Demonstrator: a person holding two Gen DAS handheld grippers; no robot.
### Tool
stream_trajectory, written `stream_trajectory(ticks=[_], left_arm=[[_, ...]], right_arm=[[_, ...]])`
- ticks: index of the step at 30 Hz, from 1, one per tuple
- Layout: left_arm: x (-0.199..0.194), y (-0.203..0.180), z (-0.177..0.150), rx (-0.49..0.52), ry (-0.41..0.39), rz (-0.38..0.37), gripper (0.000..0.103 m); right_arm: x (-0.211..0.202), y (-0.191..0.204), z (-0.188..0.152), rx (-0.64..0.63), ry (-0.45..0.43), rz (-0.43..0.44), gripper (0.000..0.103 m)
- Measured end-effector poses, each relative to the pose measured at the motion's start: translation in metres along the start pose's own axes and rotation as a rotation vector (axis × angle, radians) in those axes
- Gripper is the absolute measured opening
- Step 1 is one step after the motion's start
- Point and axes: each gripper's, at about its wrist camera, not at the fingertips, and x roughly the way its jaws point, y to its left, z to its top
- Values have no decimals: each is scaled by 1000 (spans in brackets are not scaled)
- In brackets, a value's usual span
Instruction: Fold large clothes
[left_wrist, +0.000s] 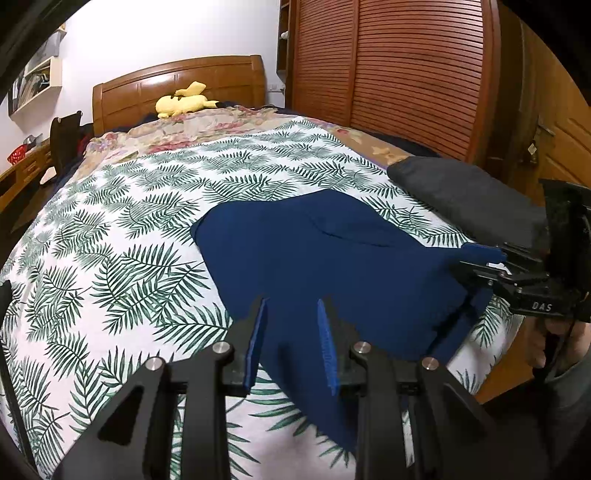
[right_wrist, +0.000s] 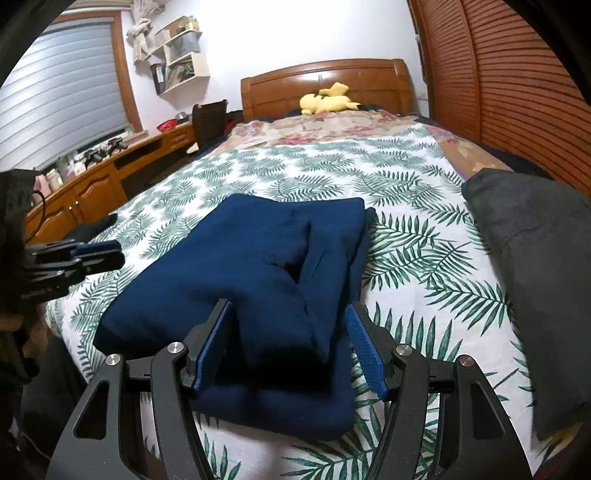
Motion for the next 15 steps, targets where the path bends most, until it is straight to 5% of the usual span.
stream_trajectory(ticks=[15], left_arm=[[77,59,23,2,66,-17,31]], right_arm=[[12,-8,-19,63,52,-24,65]])
